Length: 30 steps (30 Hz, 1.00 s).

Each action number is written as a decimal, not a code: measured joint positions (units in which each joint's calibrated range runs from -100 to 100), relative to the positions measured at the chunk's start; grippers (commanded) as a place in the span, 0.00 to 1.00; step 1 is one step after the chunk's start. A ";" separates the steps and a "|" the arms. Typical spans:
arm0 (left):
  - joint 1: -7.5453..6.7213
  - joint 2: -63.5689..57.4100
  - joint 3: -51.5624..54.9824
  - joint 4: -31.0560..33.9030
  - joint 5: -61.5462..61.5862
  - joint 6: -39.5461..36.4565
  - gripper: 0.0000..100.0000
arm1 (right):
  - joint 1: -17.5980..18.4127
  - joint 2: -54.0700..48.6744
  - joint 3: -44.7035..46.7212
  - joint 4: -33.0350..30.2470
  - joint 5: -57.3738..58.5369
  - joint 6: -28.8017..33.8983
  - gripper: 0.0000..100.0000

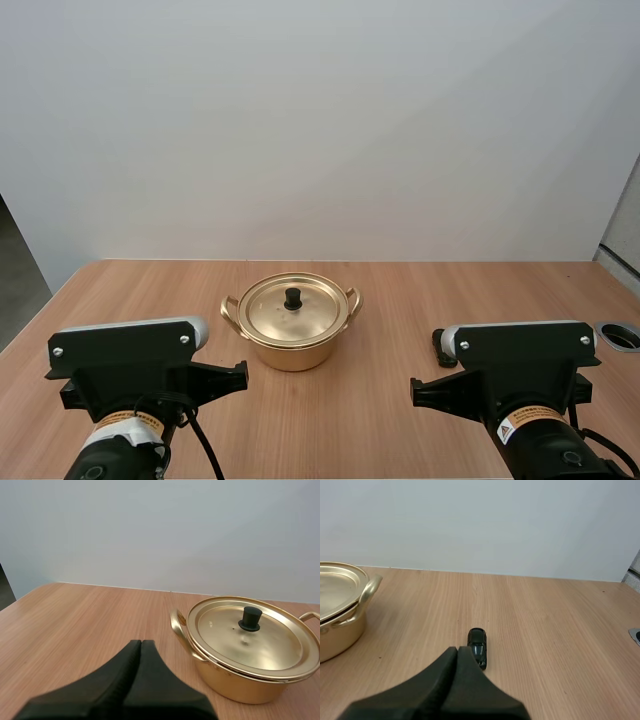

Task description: Open the pot, put the car inside, and close it

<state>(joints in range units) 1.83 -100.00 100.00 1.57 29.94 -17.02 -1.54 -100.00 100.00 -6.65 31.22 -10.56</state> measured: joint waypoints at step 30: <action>0.00 10.18 -22.72 1.14 13.05 5.03 0.00 | 0.00 13.49 -23.50 -2.22 9.14 0.32 0.00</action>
<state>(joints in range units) 1.83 -89.82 77.28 2.71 43.00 -11.99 -1.54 -86.51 76.50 -8.87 40.35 -10.24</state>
